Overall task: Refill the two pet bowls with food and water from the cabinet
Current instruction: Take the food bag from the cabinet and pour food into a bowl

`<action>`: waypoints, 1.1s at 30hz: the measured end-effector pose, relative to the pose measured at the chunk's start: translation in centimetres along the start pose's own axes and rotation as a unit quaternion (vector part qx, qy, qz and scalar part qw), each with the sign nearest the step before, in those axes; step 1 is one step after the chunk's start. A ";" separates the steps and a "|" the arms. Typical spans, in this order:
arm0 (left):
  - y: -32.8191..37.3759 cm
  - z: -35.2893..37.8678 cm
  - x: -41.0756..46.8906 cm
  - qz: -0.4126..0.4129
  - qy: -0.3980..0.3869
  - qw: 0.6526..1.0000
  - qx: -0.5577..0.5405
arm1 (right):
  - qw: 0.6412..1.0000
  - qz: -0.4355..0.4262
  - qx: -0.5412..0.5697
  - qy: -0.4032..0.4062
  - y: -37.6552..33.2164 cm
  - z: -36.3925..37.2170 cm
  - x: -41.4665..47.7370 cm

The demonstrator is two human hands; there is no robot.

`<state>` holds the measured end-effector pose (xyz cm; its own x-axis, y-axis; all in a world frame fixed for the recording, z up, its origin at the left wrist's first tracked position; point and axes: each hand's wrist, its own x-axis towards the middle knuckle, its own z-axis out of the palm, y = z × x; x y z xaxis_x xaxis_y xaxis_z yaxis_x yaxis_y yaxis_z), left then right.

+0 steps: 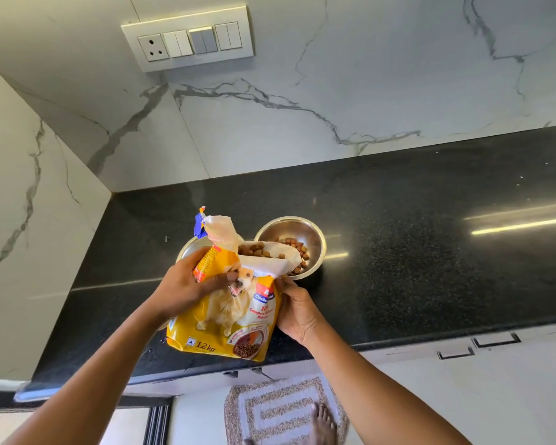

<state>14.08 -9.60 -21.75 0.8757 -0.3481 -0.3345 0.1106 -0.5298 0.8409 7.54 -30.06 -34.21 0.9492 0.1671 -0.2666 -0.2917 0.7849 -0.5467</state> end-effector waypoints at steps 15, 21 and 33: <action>2.5 0.9 1.0 -0.023 -0.017 0.999 0.037 | 0.996 0.047 0.063 0.036 0.6 -2.1 0.9; 2.6 0.6 1.1 -0.034 -0.012 0.998 0.054 | 0.995 0.046 0.087 0.027 0.3 -1.7 0.8; 3.3 0.4 1.0 -0.034 -0.005 0.997 0.069 | 0.995 0.041 0.086 0.018 0.0 -1.0 0.4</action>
<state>15.12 -12.01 -19.52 0.8640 -0.3146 -0.3931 0.1032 -0.6535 0.7498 7.84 -30.61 -35.16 0.9175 0.2154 -0.3345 -0.3402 0.8607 -0.3787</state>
